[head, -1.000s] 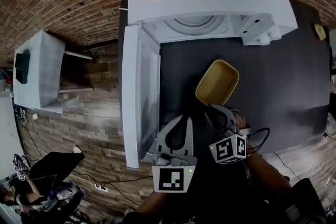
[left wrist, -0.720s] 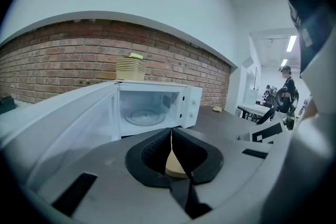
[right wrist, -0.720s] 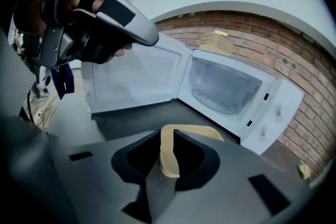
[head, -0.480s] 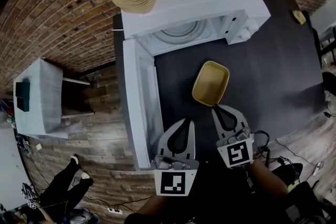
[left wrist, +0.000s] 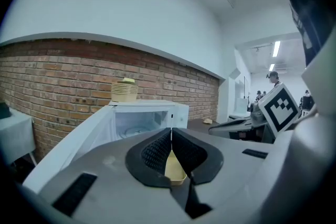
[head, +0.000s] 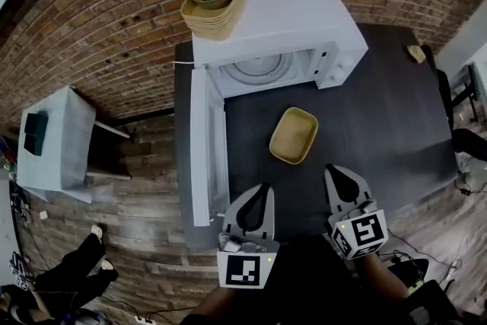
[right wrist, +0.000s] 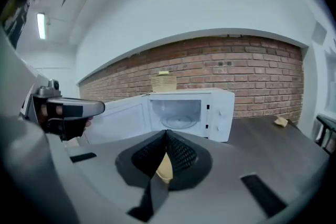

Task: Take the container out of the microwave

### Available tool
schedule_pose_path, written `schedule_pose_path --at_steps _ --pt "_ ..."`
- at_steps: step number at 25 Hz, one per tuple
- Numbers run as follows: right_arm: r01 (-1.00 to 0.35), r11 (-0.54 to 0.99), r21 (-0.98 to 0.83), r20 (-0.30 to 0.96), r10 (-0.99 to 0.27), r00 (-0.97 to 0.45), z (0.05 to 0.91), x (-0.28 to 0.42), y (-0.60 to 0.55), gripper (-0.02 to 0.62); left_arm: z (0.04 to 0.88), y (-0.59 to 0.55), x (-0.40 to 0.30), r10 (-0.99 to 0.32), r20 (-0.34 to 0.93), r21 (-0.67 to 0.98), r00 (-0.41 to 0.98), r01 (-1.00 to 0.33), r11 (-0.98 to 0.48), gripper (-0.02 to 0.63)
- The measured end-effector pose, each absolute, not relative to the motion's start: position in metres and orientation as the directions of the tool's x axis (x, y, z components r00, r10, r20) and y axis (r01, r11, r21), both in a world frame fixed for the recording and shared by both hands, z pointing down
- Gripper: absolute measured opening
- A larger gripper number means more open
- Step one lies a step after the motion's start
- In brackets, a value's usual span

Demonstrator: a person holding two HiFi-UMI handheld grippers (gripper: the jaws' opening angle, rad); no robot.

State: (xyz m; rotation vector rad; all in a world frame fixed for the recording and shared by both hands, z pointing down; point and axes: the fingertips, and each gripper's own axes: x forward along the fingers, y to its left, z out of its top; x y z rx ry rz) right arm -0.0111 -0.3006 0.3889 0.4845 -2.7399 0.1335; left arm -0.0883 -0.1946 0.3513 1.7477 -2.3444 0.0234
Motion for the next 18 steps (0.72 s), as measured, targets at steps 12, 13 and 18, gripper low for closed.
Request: schedule_pose_path --at_steps 12,13,18 --pt "-0.183 0.983 0.017 0.342 -0.178 -0.923 0.378 0.066 -0.289 0.063 0.338 -0.175 -0.013 -0.882 0.170 0.081 -0.440 -0.886 0.457 0.012" --pt "-0.180 0.984 0.013 0.333 -0.174 -0.927 0.375 0.071 -0.289 0.063 0.337 -0.172 -0.007 -0.877 0.171 0.075 -0.448 -0.882 0.465 0.013" --pt "-0.151 0.988 0.000 0.301 -0.144 -0.943 0.365 0.087 -0.278 0.063 0.330 -0.155 0.017 -0.849 0.180 0.067 -0.497 -0.855 0.515 0.012"
